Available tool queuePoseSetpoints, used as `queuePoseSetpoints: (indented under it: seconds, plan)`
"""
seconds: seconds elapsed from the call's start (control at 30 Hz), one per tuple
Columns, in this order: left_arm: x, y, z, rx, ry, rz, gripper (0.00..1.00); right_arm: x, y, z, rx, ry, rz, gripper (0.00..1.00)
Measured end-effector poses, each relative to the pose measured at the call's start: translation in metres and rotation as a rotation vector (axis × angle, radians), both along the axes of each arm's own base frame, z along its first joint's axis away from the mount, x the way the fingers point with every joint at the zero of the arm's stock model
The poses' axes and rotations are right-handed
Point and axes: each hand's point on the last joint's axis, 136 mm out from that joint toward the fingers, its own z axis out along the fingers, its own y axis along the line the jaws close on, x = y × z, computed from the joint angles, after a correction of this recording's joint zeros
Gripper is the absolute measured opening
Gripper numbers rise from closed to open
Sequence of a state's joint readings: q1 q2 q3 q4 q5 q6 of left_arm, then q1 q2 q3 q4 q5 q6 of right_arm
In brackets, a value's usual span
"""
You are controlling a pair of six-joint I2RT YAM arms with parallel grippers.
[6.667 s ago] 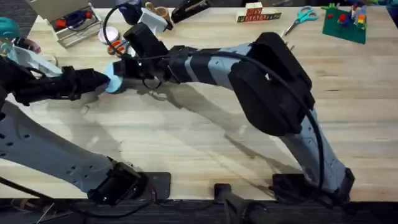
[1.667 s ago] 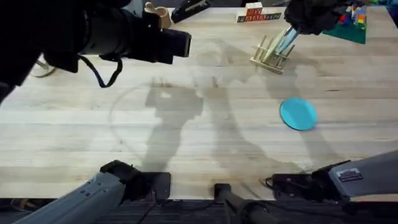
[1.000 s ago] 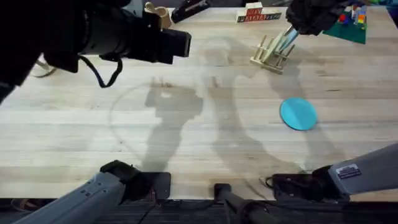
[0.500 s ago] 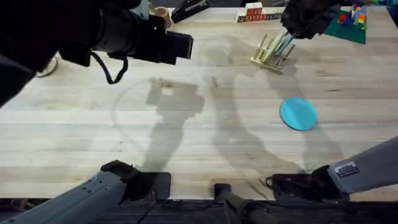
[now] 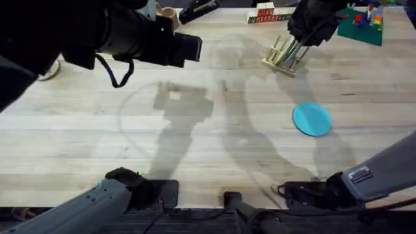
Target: Pick up the plates from the table one by one and place each into a slot on the dish rack.
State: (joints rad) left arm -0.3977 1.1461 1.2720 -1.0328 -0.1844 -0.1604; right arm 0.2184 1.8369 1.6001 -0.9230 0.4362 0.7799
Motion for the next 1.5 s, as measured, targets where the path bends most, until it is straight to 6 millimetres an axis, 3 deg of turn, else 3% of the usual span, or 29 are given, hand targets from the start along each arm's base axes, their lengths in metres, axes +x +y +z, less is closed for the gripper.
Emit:
queuePoseSetpoints:
  seconds: [0.37, 0.63, 1.0, 1.17, 1.3, 1.37, 1.43, 1.5]
  plan:
    - [0.0, 0.0, 0.0, 0.0, 0.0, 0.0, 0.993, 0.0, 0.0, -0.001, 0.0, 0.002, 0.0, 0.034]
    - [0.0, 0.0, 0.0, 0.0, 0.0, 0.0, 0.992, 0.0, 0.0, -0.001, -0.002, 0.002, 0.002, 0.182]
    - [0.0, 0.0, 0.0, 0.0, 0.0, 0.0, 0.993, -0.003, -0.001, 0.0, -0.004, 0.013, 0.002, 0.191]
    - [0.0, 0.0, 0.0, 0.0, 0.0, 0.0, 0.993, -0.014, -0.002, 0.013, -0.003, 0.025, 0.005, 0.196]
    - [0.0, 0.0, 0.0, 0.0, 0.0, 0.0, 0.993, -0.021, -0.002, 0.04, 0.006, -0.016, 0.008, 0.306]
    - [0.0, 0.0, 0.0, 0.0, 0.0, 0.0, 0.993, -0.026, -0.003, 0.056, 0.012, -0.041, 0.009, 0.469]
    - [0.0, 0.0, 0.0, 0.0, 0.0, 0.0, 0.993, -0.031, -0.004, 0.069, 0.017, -0.066, 0.011, 0.531]
    - [0.0, 0.0, 0.0, 0.0, 0.0, 0.0, 0.993, -0.036, -0.004, 0.082, 0.025, -0.091, 0.027, 0.692]
